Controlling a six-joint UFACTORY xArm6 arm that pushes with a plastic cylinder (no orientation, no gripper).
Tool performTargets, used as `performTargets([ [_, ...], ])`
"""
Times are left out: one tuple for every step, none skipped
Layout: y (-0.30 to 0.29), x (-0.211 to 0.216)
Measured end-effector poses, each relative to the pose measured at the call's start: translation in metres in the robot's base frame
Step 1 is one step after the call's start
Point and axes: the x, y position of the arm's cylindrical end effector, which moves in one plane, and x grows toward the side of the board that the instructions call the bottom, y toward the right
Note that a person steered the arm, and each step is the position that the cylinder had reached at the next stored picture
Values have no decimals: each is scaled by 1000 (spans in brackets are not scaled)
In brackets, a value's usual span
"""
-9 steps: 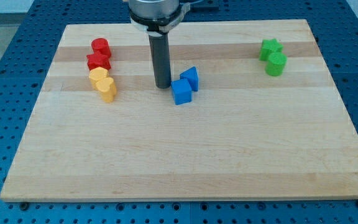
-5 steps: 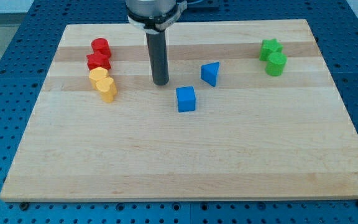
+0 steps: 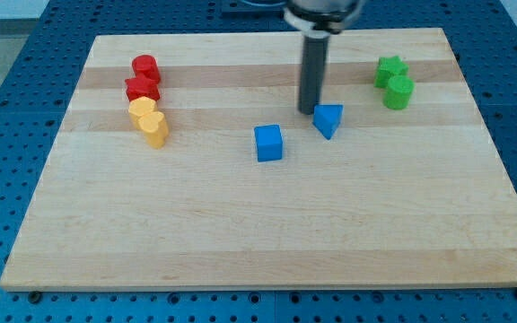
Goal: Push the blue blocks below the green blocks
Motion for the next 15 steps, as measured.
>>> performTargets([
  [-8,21],
  [40,41],
  [115,41],
  [135,47],
  [100,74],
  [30,68],
  [1,37],
  [8,11],
  [44,9],
  [95,10],
  [119,24],
  [125,41],
  [89,43],
  [73,44],
  [82,69],
])
